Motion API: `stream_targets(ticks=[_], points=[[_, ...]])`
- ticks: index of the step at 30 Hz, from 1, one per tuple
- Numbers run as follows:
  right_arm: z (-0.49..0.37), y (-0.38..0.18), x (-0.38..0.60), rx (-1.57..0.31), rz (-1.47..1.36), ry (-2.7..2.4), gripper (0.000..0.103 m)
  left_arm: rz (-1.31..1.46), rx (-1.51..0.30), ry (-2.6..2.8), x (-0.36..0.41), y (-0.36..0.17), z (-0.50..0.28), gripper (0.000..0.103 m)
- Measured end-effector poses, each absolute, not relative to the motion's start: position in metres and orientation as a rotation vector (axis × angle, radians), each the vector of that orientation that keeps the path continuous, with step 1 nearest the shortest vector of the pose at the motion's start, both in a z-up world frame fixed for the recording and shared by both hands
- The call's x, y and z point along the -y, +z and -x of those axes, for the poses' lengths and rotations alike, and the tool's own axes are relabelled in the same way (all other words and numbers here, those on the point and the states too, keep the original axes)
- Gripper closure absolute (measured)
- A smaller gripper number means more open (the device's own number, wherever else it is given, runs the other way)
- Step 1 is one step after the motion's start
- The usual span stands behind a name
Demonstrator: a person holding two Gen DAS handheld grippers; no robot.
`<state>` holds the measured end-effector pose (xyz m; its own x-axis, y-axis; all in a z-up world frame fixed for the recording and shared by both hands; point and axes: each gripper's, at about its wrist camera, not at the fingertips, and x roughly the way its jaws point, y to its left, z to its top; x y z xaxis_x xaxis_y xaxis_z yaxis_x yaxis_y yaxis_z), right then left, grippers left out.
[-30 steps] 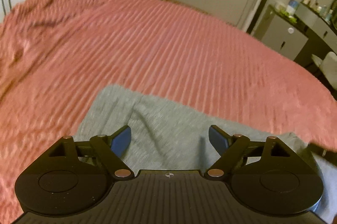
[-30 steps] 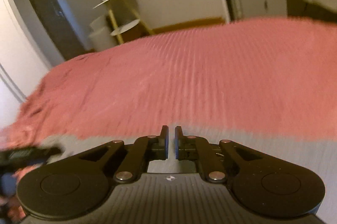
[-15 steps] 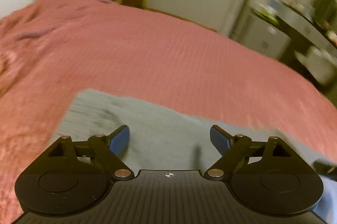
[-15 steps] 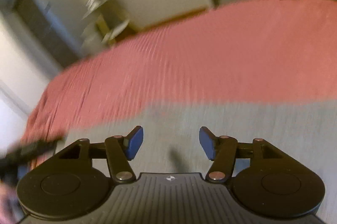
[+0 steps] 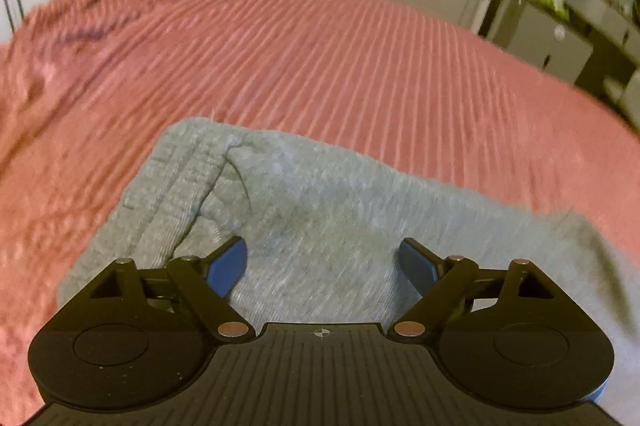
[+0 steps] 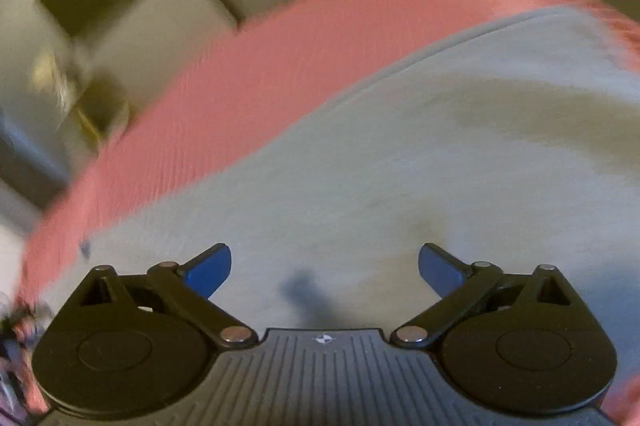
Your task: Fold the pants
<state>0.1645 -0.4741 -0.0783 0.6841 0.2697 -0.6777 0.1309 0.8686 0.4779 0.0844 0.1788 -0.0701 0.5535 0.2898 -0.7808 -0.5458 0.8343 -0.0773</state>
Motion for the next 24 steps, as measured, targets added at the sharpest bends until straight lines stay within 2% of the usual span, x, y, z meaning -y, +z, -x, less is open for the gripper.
stream_targets(ticks=[6,7,11,15,16,17,18,21,23,24], points=[[-0.108,-0.076,0.575,-0.75,-0.363,-0.764,0.003,0.113,-0.877,0.562,-0.144,-0.073,-0.088,0.011],[-0.095,-0.075,0.585,-0.712,-0.423,-0.745,0.003,0.093,-0.873,0.567,-0.14,-0.073,-0.087,0.011],[-0.059,-0.096,0.594,-0.516,-0.958,-0.27,0.003,0.071,-0.859,0.56,-0.126,-0.07,-0.085,0.009],[-0.058,-0.122,0.596,-0.461,-1.071,-0.144,0.003,0.088,-0.871,0.545,-0.122,-0.072,-0.084,0.008],[-0.056,-0.128,0.607,-0.477,-1.064,-0.177,0.009,0.107,-0.869,0.546,-0.124,-0.071,-0.08,0.008],[-0.057,-0.124,0.617,-0.483,-1.04,-0.231,0.023,0.134,-0.87,0.549,-0.127,-0.07,-0.079,0.008],[-0.053,-0.118,0.618,-0.491,-0.997,-0.314,0.027,0.169,-0.871,0.551,-0.133,-0.07,-0.078,0.008],[-0.039,-0.109,0.633,-0.477,-0.965,-0.479,0.029,0.225,-0.865,0.558,-0.141,-0.072,-0.076,0.008],[-0.034,-0.118,0.638,-0.485,-1.065,-0.407,0.051,0.197,-0.867,0.561,-0.139,-0.074,-0.079,0.008],[-0.032,-0.122,0.637,-0.503,-1.074,-0.4,0.052,0.177,-0.87,0.562,-0.137,-0.075,-0.08,0.007]])
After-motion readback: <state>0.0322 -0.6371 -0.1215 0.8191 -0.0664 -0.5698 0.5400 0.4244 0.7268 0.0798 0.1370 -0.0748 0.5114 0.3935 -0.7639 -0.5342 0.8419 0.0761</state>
